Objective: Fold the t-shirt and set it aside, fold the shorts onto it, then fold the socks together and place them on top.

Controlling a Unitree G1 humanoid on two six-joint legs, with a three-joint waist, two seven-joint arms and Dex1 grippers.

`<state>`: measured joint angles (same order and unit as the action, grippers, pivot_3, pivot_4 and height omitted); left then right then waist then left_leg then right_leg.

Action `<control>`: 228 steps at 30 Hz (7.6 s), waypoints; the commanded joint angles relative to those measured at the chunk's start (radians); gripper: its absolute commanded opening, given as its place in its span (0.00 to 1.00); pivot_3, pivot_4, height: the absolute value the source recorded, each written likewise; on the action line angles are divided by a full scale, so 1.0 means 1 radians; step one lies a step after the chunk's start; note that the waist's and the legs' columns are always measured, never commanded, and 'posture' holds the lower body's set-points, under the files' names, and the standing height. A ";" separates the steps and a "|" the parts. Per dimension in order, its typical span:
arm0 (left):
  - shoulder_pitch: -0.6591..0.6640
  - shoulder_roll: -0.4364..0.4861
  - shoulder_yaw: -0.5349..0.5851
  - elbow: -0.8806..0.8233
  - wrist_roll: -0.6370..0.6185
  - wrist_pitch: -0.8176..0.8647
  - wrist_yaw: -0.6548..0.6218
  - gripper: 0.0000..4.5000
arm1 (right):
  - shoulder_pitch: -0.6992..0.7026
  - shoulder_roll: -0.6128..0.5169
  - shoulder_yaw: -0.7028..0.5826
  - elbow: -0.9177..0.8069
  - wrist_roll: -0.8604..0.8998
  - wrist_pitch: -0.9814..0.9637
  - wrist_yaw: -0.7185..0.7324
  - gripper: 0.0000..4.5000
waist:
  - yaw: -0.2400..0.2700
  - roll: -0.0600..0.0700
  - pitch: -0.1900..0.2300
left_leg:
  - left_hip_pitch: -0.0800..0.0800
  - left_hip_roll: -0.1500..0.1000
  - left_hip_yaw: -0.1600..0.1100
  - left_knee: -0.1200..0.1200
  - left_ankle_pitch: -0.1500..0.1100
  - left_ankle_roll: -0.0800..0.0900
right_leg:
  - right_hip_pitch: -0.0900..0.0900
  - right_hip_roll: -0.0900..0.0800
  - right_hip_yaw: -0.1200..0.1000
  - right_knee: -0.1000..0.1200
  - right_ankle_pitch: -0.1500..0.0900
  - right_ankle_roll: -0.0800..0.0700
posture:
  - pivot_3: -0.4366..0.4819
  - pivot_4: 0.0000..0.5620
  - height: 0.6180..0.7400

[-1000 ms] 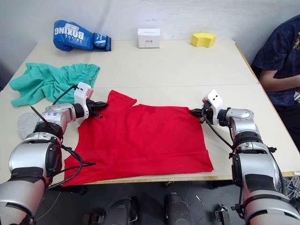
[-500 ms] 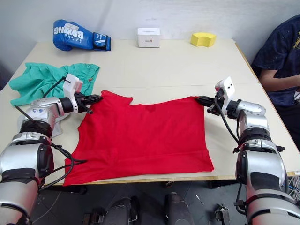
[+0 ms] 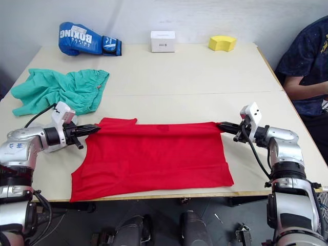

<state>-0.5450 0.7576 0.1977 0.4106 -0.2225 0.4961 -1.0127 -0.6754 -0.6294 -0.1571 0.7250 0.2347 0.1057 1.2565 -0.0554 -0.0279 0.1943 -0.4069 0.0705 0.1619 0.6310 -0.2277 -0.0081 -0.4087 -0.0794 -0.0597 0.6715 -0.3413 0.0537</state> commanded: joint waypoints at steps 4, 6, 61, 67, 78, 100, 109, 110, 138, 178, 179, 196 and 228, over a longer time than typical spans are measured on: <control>0.075 0.024 0.024 -0.114 -0.031 0.048 0.059 0.01 | 0.075 0.009 0.033 -0.063 -0.033 -0.054 -0.088 0.00 | 0.000 0.000 0.000 | 0.000 0.000 0.000 0.000 0.000 0.000 | 0.000 0.000 0.000 0.000 0.000 0.000 | 0.48 0.27 1.00; 0.075 0.038 0.021 -0.119 -0.043 0.081 0.045 0.05 | 0.094 -0.004 0.047 -0.079 -0.038 -0.050 -0.085 0.05 | 0.000 0.000 0.000 | 0.000 0.000 0.000 -0.001 0.000 0.000 | 0.000 0.000 0.000 0.000 0.000 0.000 | 0.48 0.27 1.00; -0.402 -0.070 -0.237 0.463 0.188 -0.082 0.031 0.00 | -0.035 -0.054 0.141 0.019 -0.086 -0.183 -0.024 0.08 | 0.002 -0.002 0.000 | 0.001 -0.001 0.003 0.002 0.000 0.000 | -0.001 0.001 0.002 0.002 0.000 0.000 | 0.48 0.27 1.00; -0.366 -0.019 -0.213 0.405 0.186 -0.194 0.024 0.00 | -0.014 -0.068 0.132 0.006 -0.118 -0.415 -0.057 0.01 | 0.000 -0.002 0.000 | 0.001 -0.001 0.003 0.002 0.000 0.000 | -0.001 0.001 0.002 0.002 0.000 0.000 | 0.48 0.27 1.00; -0.087 0.072 -0.091 0.192 0.167 -1.031 0.048 0.00 | 0.106 -0.104 0.142 0.124 -0.233 -0.978 -0.216 0.01 | 0.000 -0.002 0.000 | 0.002 0.000 0.006 0.001 -0.001 0.000 | -0.002 0.001 0.005 0.002 0.000 0.000 | 0.48 0.27 1.00; 0.334 0.263 -0.069 0.129 0.541 -1.690 0.430 0.00 | 0.189 -0.160 0.243 0.259 -0.461 -1.238 -0.597 0.01 | -0.002 -0.003 -0.001 | 0.005 0.001 0.007 -0.001 -0.004 0.004 | 0.001 -0.001 0.007 -0.001 0.000 0.000 | 0.48 0.27 1.00; 0.405 0.290 -0.081 0.086 0.476 -1.560 0.474 0.04 | 0.202 -0.188 0.278 0.253 -0.429 -1.265 -0.583 0.00 | -0.003 -0.004 -0.001 | 0.005 0.001 0.008 -0.001 -0.004 0.004 | 0.001 0.000 0.007 -0.001 0.000 0.000 | 0.48 0.27 1.00; 0.418 0.294 -0.081 0.073 0.444 -1.533 0.460 0.09 | 0.213 -0.185 0.279 0.245 -0.369 -1.250 -0.525 0.00 | -0.003 -0.004 -0.001 | 0.005 0.001 0.008 -0.001 -0.004 0.004 | 0.001 0.000 0.007 -0.001 0.000 0.000 | 0.48 0.27 1.00; 0.293 -0.051 -0.179 -0.482 -0.278 -0.121 0.423 0.44 | 0.279 0.150 0.366 -0.641 0.074 -0.132 -0.521 0.23 | 0.004 -0.002 -0.003 | 0.015 0.004 0.004 -0.001 -0.010 0.000 | 0.014 0.004 0.005 -0.007 -0.001 -0.002 | 0.48 0.27 1.00; 0.311 -0.248 0.027 -0.090 0.014 -0.361 0.624 0.00 | 0.238 0.281 0.153 -0.193 -0.183 -0.416 -0.771 0.00 | -0.003 -0.004 -0.015 | 0.021 0.010 0.011 -0.002 -0.017 -0.003 | 0.017 0.009 0.011 -0.010 -0.002 -0.003 | 0.48 0.27 1.00; 0.322 -0.244 0.040 -0.094 0.010 -0.359 0.631 0.00 | 0.246 0.254 0.128 -0.193 -0.171 -0.410 -0.771 0.00 | -0.003 -0.003 -0.015 | 0.021 0.010 0.011 -0.002 -0.017 -0.004 | 0.017 0.008 0.011 -0.009 -0.002 -0.003 | 0.48 0.27 1.00; 0.679 0.080 0.187 -0.755 -0.451 -0.164 -0.064 0.65 | -0.102 -0.148 0.208 0.093 -0.022 0.023 0.071 0.86 | -0.035 0.000 -0.006 | 0.020 0.011 0.011 -0.010 -0.021 -0.005 | 0.014 0.009 0.010 -0.014 -0.003 -0.009 | 0.48 0.27 1.00; 0.689 -0.076 0.181 -0.791 -0.400 -0.224 0.093 1.00 | -0.602 0.077 0.315 0.589 -0.434 -0.289 -0.416 0.01 | -0.048 0.003 -0.003 | 0.016 0.012 0.010 -0.004 -0.020 -0.012 | 0.010 0.010 0.010 -0.011 -0.006 -0.010 | 0.48 0.27 1.00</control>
<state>0.1479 0.6842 0.3742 -0.3481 -0.6236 0.2850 -0.9299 -1.2492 -0.5509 0.1748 1.3053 -0.1898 -0.1932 0.9134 -0.1036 -0.0251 0.1910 -0.3908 0.0830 0.1719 0.6269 -0.2471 -0.0193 -0.3986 -0.0691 -0.0493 0.6607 -0.3470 0.0432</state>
